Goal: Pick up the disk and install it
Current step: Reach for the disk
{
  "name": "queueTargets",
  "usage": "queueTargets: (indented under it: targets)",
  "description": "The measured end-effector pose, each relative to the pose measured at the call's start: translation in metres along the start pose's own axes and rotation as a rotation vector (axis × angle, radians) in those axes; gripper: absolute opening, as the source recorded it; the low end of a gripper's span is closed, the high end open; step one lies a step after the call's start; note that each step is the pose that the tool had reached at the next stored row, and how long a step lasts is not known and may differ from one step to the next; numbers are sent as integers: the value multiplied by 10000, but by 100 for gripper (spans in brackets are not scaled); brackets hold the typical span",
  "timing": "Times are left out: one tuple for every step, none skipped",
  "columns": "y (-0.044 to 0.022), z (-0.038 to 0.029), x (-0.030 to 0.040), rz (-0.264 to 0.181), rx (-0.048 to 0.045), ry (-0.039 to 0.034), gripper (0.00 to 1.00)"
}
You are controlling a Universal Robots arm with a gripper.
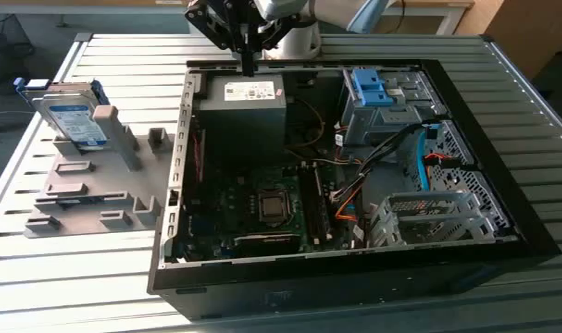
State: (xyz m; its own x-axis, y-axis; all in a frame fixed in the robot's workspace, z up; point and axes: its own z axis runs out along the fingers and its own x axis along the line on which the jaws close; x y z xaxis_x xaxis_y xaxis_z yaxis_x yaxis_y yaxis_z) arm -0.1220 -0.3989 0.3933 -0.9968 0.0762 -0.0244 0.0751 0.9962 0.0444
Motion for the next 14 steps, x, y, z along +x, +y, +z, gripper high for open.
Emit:
queueTargets:
  targets:
    - [0,0,0,0,0,0,11]
    - [0,0,0,0,0,0,11]
    - [0,0,0,0,0,0,11]
    - [0,0,0,-1,0,0,11]
    - [0,0,1,0,0,-1,11]
    - [0,0,4,1,1,0,11]
    - [0,0,9,2,0,0,11]
    - [-1,0,14,2,0,0,11]
    - [-1,0,20,0,-1,-1,11]
    - [-2,0,26,0,0,-1,11]
    - [-2,-1,31,0,0,0,11]
    - [-3,-1,35,0,0,-1,11]
    - [-3,-1,40,0,0,0,11]
    - [-3,-1,45,0,0,0,11]
